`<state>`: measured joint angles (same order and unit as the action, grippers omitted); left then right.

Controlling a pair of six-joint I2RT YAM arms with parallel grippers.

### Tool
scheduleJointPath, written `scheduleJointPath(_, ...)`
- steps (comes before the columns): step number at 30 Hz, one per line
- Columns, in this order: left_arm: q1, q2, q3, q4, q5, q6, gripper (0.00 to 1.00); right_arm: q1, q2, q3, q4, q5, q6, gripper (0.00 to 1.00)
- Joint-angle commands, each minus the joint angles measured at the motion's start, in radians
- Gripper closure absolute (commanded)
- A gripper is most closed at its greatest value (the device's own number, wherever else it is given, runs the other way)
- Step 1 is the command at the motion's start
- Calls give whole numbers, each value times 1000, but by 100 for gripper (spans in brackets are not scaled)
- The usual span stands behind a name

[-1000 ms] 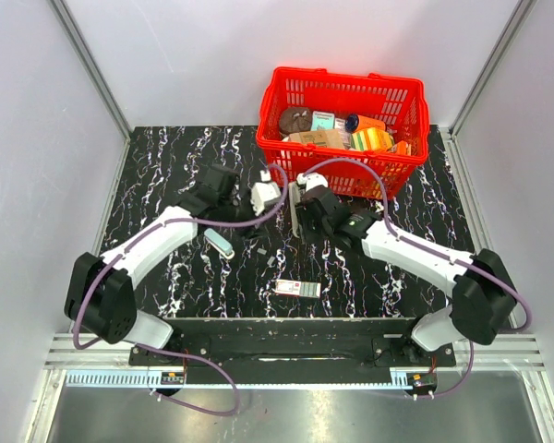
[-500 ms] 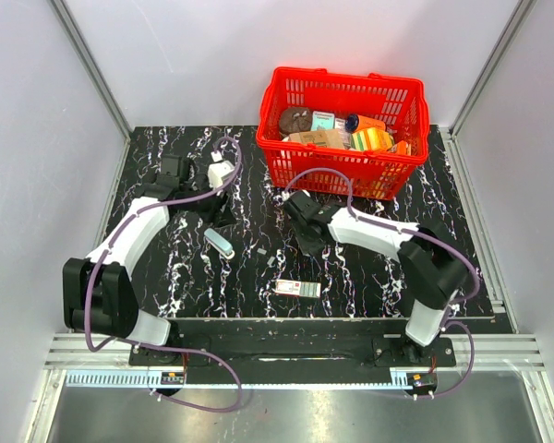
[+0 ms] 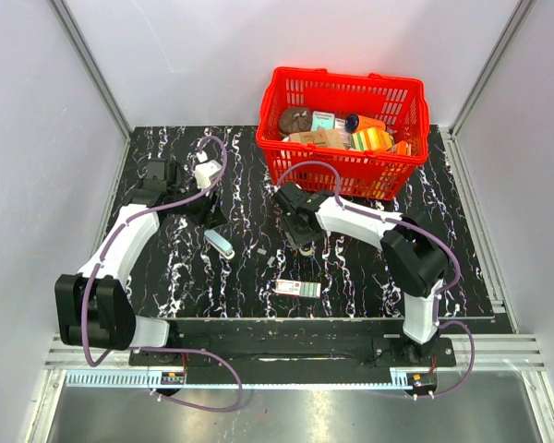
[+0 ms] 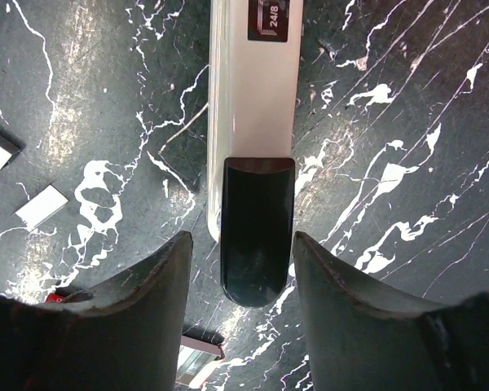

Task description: Unload the staples from the stapler

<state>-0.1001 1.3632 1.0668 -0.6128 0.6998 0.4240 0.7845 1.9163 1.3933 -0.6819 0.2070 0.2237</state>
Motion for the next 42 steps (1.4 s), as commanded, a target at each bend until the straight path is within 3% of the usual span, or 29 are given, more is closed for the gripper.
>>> scheduleJointPath(1, 25, -58, -14, 5, -2, -11, 46, -8, -13, 45, -19, 9, 0, 41)
scheduleJointPath(4, 37, -72, -19, 2, 1, -11, 46, -8, -57, 55, -22, 45, 11, 35)
scheduleJointPath(8, 63, -81, -8, -11, 13, -13, 46, -4, -155, 35, 36, 17, 5, 14)
scheduleJointPath(13, 99, -75, 10, -30, 24, -13, 45, 64, -188, 33, 126, -15, -44, 9)
scheduleJointPath(20, 142, -69, 30, -64, 36, -16, 45, 156, -50, 73, 200, -106, -171, 16)
scheduleJointPath(36, 180, -73, 36, -76, 37, -18, 44, 160, 130, 99, 355, -132, -219, 28)
scheduleJointPath(42, 192, -76, 35, -73, 38, -21, 44, 160, 182, 121, 357, -126, -247, 37)
